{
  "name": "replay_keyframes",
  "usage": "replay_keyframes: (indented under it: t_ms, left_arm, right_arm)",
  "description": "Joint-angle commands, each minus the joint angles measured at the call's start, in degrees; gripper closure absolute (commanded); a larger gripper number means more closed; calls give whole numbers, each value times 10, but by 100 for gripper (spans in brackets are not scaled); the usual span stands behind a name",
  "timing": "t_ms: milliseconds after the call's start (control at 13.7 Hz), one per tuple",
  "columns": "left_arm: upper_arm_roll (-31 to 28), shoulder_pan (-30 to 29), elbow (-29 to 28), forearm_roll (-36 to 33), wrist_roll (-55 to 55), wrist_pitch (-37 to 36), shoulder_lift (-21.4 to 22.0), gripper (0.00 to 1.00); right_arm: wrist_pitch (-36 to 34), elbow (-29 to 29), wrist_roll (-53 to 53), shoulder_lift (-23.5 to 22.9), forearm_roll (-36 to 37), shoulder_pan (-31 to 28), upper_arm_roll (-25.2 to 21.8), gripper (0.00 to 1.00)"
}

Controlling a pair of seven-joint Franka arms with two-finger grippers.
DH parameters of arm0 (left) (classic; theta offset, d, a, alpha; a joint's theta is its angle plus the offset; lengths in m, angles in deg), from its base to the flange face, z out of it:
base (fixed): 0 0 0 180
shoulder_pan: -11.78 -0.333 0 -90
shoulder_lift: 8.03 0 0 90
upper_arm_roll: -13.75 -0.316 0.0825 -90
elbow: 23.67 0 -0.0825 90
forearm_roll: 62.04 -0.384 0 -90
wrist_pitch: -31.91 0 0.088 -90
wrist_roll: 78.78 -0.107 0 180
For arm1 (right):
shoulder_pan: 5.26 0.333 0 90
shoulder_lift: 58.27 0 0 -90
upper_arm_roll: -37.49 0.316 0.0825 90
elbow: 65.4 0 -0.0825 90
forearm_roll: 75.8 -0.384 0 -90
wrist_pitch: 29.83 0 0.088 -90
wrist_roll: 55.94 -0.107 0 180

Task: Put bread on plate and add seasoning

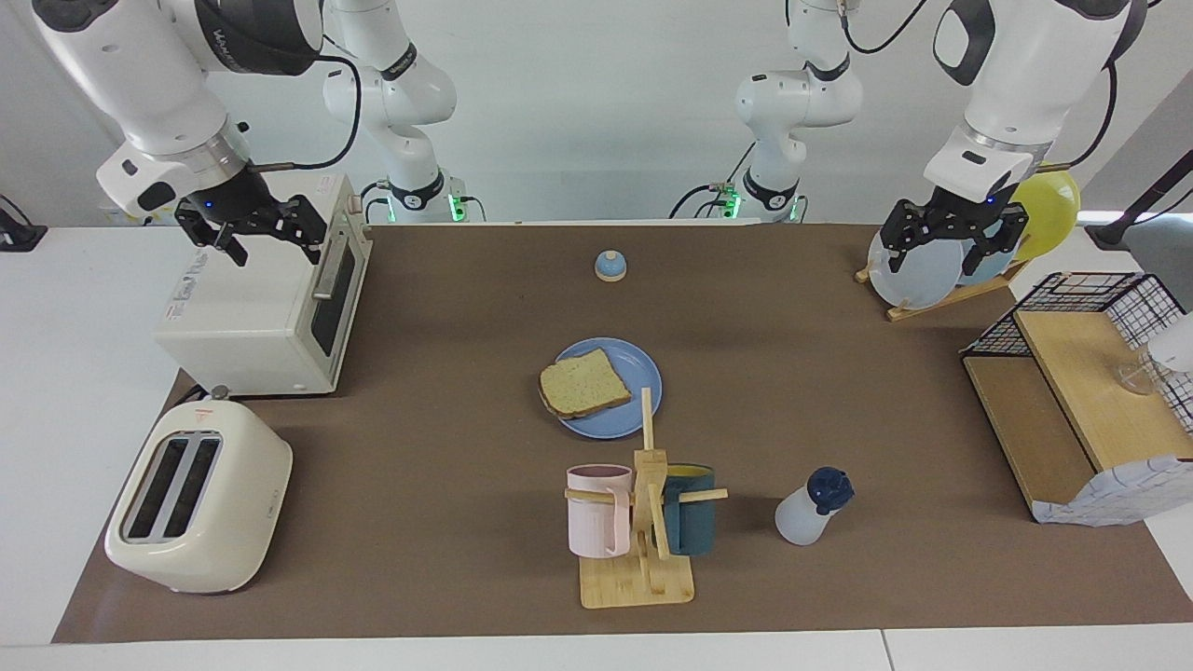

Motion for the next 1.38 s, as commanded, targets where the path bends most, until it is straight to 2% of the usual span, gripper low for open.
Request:
replay_keyframes:
  t_ms: [0, 73, 146, 437, 510, 655, 801, 1019, 1311]
  left_arm:
    - [2, 2, 84, 28, 48, -109, -24, 0]
    - [-1, 8, 110, 33, 49, -147, -36, 0]
    - [-4, 10, 111, 47, 48, -146, -34, 0]
    - [-10, 2, -18, 46, 15, -35, 17, 0]
    - [-11, 2, -33, 46, 11, -32, 24, 0]
    - [-25, 6, -8, 46, 9, -59, 13, 0]
    - [-25, 1, 75, 47, 9, -123, -19, 0]
    - [-24, -2, 48, 46, 9, -89, -9, 0]
    - [-18, -4, 46, 46, 9, -86, -8, 0]
  right_arm:
    - [5, -11, 8, 11, 4, -4, 4, 0]
    - [5, -11, 8, 11, 4, -4, 4, 0]
    - [5, -11, 8, 10, 4, -4, 4, 0]
    - [5, -11, 8, 11, 4, -4, 4, 0]
    - [5, -11, 8, 11, 4, -4, 4, 0]
    - [5, -11, 8, 11, 4, -4, 4, 0]
    - [5, -11, 8, 11, 4, -4, 4, 0]
    - [5, -11, 8, 11, 4, -4, 4, 0]
    - [5, -11, 8, 11, 4, -4, 4, 0]
